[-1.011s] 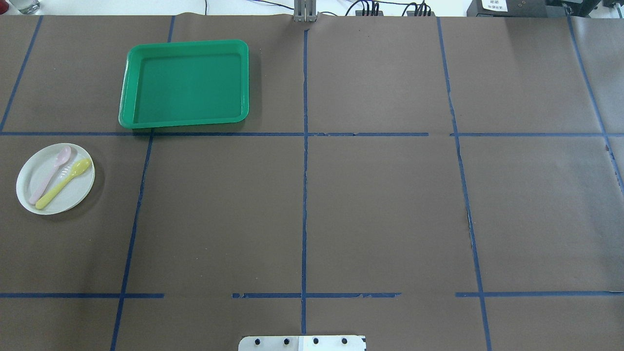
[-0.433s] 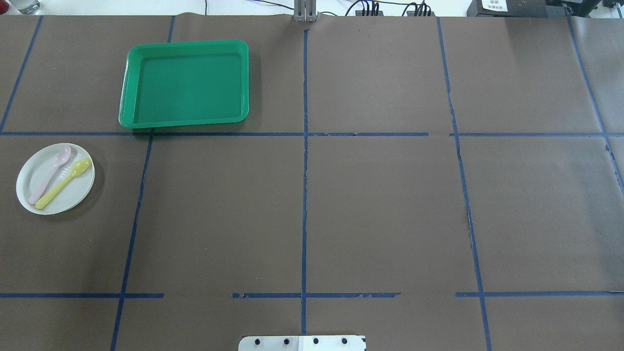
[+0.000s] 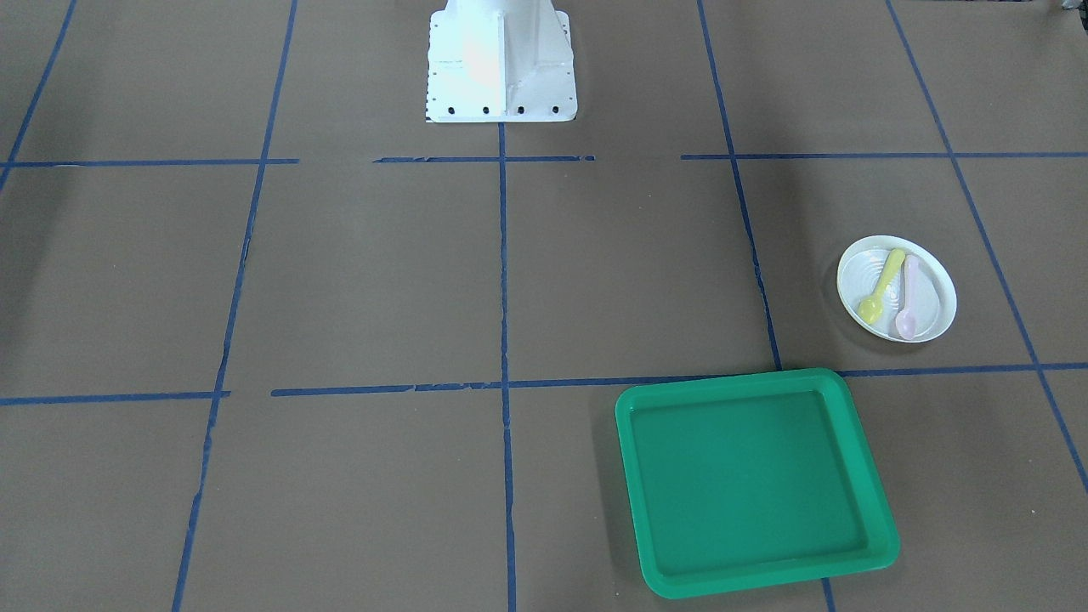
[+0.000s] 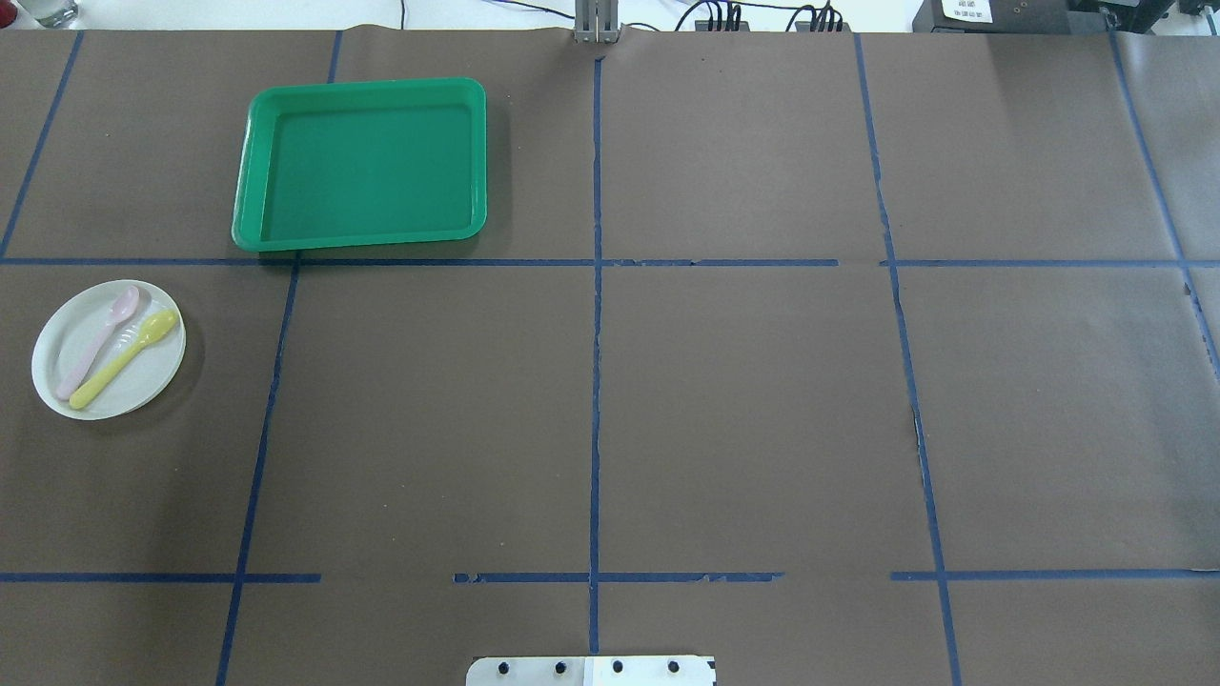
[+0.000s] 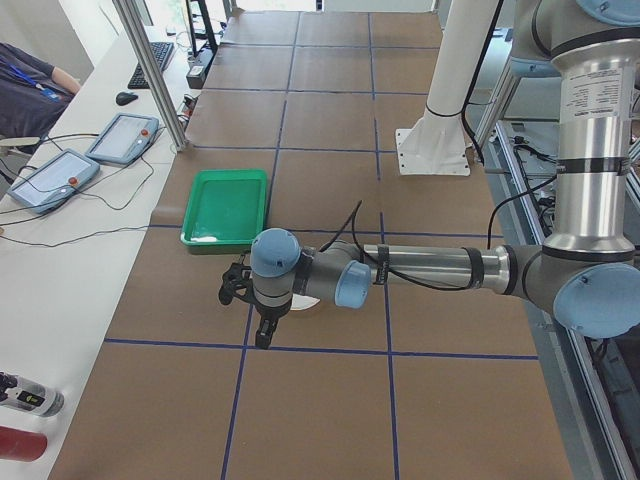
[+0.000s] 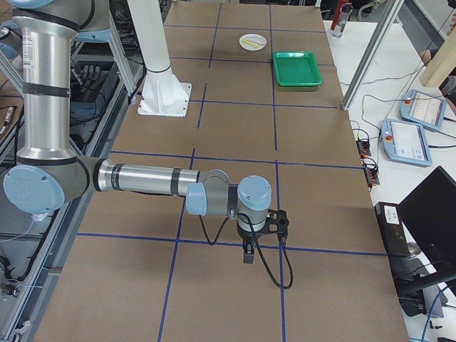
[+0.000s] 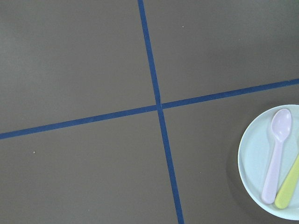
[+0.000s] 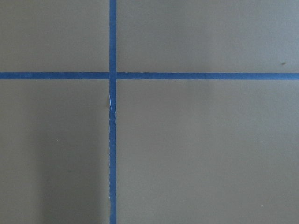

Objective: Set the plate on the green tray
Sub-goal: 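Move the left gripper toward the white plate's outer rim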

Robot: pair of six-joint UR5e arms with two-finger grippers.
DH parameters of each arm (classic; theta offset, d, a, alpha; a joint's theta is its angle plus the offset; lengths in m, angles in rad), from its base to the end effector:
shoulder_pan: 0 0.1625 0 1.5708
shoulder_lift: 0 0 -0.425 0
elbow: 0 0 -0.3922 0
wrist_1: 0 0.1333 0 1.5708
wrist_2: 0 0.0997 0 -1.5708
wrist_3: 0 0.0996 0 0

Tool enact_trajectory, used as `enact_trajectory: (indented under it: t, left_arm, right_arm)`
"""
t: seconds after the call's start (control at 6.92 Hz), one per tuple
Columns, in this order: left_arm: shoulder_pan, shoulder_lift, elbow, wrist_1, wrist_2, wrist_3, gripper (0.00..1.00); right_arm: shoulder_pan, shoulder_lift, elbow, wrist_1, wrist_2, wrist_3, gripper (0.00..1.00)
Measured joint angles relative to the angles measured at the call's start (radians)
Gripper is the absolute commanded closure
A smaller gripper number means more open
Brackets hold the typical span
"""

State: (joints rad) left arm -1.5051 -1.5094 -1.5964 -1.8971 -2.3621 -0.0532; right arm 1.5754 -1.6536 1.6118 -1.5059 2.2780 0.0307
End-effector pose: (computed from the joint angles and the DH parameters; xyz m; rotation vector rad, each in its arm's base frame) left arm -0.0307 -0.4845 0.6393 0.2280 0.8007 0.1267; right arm 0.0707 -0.4578 0.6758 0.0129 -0.7074 0.0256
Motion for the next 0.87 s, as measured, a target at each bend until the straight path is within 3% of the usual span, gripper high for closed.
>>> enact_trajectory:
  t: [0.43,0.87]
  left_arm:
    - [0.204,-0.021,0.124,-0.258,0.004,-0.279,0.00]
    - [0.282,-0.096,0.221,-0.314,0.045,-0.406,0.00]
  right_arm:
    - [0.000,0.000,0.000,0.000,0.000,0.000,0.00]
    - [0.000,0.000,0.000,0.000,0.000,0.000,0.00]
